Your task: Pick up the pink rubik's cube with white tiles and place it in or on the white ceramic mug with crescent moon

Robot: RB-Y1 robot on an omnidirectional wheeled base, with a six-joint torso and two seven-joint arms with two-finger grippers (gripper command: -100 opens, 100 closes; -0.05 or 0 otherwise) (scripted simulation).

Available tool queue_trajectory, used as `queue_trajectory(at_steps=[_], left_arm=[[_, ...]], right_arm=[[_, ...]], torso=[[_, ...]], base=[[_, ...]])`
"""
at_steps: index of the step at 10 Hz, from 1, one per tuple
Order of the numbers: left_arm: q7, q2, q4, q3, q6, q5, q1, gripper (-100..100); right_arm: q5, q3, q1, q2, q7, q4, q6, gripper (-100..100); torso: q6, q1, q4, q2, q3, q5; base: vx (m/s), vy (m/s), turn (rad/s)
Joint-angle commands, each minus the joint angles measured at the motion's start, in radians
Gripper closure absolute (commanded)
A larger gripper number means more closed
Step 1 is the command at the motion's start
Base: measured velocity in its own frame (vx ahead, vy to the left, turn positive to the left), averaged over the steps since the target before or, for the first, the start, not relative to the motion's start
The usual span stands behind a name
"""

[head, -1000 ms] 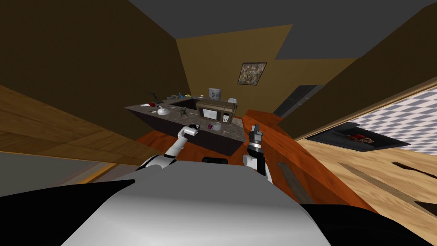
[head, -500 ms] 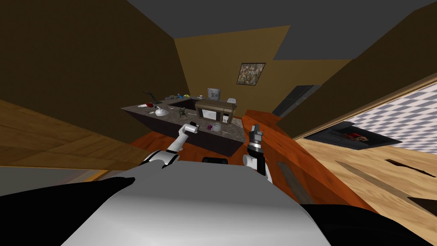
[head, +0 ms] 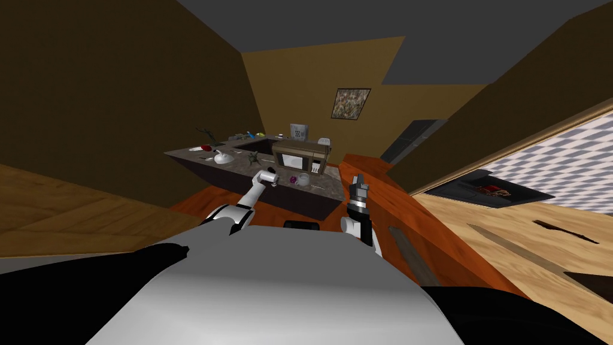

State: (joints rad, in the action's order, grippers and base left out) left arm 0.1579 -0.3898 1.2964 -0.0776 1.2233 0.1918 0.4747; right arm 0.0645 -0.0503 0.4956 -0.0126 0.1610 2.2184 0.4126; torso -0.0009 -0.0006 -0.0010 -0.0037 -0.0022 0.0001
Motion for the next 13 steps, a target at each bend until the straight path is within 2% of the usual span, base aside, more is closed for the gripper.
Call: queue_trajectory(at_steps=[1, 2, 3, 4, 5, 6, 7, 8, 9, 10, 11, 12, 13], left_arm=[[0.001, 0.000, -0.009, 0.001, 0.039, 0.001, 0.009, -100], [0.002, 0.002, -0.055, 0.010, 0.074, 0.015, 0.056, -100], [0.002, 0.002, -0.057, 0.010, 0.101, 0.015, 0.056, -100], [0.002, 0.004, -0.099, 0.020, 0.131, 0.029, 0.100, -100], [0.002, 0.004, -0.104, 0.020, 0.159, 0.029, 0.102, -100], [0.002, 0.004, -0.104, 0.020, 0.165, 0.029, 0.102, -100], [0.003, 0.007, -0.149, 0.030, 0.206, 0.043, 0.146, -100], [0.003, 0.007, -0.149, 0.030, 0.223, 0.043, 0.146, -100], [0.004, 0.012, -0.193, 0.040, 0.254, 0.057, 0.188, -100], [0.004, 0.012, -0.193, 0.040, 0.278, 0.057, 0.188, -100], [0.004, 0.017, -0.233, 0.050, 0.307, 0.071, 0.226, -100], [0.004, 0.017, -0.233, 0.050, 0.328, 0.071, 0.226, -100], [0.005, 0.023, -0.271, 0.059, 0.361, 0.084, 0.262, -100]], right_arm=[[0.000, 0.000, 0.000, 0.000, 0.000, 0.000, 0.000, 0], [0.000, 0.000, 0.000, 0.000, 0.000, 0.000, 0.000, 0], [0.000, 0.000, 0.000, 0.000, 0.000, 0.000, 0.000, 0], [0.000, 0.000, 0.000, 0.000, 0.000, 0.000, 0.000, 0], [0.000, 0.000, 0.000, 0.000, 0.000, 0.000, 0.000, 0], [0.000, 0.000, 0.000, 0.000, 0.000, 0.000, 0.000, 0], [0.000, 0.000, 0.000, 0.000, 0.000, 0.000, 0.000, 0], [0.000, 0.000, 0.000, 0.000, 0.000, 0.000, 0.000, 0], [0.000, 0.000, 0.000, 0.000, 0.000, 0.000, 0.000, 0], [0.000, 0.000, 0.000, 0.000, 0.000, 0.000, 0.000, 0], [0.000, 0.000, 0.000, 0.000, 0.000, 0.000, 0.000, 0], [0.000, 0.000, 0.000, 0.000, 0.000, 0.000, 0.000, 0], [0.000, 0.000, 0.000, 0.000, 0.000, 0.000, 0.000, 0]], torso=[[0.000, 0.000, 0.000, 0.000, 0.000, 0.000], [0.000, 0.000, 0.000, 0.001, 0.001, 0.000], [0.000, 0.000, 0.000, 0.001, 0.000, 0.000], [0.000, 0.000, 0.000, 0.000, 0.000, 0.000], [0.000, -0.001, 0.000, 0.000, 0.000, 0.000], [0.000, -0.001, 0.000, 0.000, 0.000, 0.000], [0.000, 0.000, 0.000, 0.001, 0.000, 0.000], [0.000, -0.001, 0.000, 0.001, 0.000, 0.000], [0.000, -0.001, 0.000, 0.001, 0.000, 0.000], [0.000, -0.002, 0.000, 0.000, 0.000, 0.000], [0.000, -0.001, 0.000, 0.000, 0.000, 0.000], [0.000, -0.002, 0.000, -0.001, -0.001, 0.000], [0.000, -0.002, 0.000, -0.001, 0.000, 0.000]], base=[[0.024, 0.003, 0.003], [0.040, 0.006, -0.037], [0.045, 0.001, -0.034], [0.055, -0.023, -0.056], [0.056, -0.016, -0.020], [0.029, -0.003, 0.008], [0.037, -0.016, -0.043], [0.045, -0.016, -0.030], [0.052, -0.024, -0.050], [0.052, -0.014, -0.019], [0.075, -0.028, -0.037], [0.057, -0.025, -0.023], [0.047, -0.037, -0.043]])
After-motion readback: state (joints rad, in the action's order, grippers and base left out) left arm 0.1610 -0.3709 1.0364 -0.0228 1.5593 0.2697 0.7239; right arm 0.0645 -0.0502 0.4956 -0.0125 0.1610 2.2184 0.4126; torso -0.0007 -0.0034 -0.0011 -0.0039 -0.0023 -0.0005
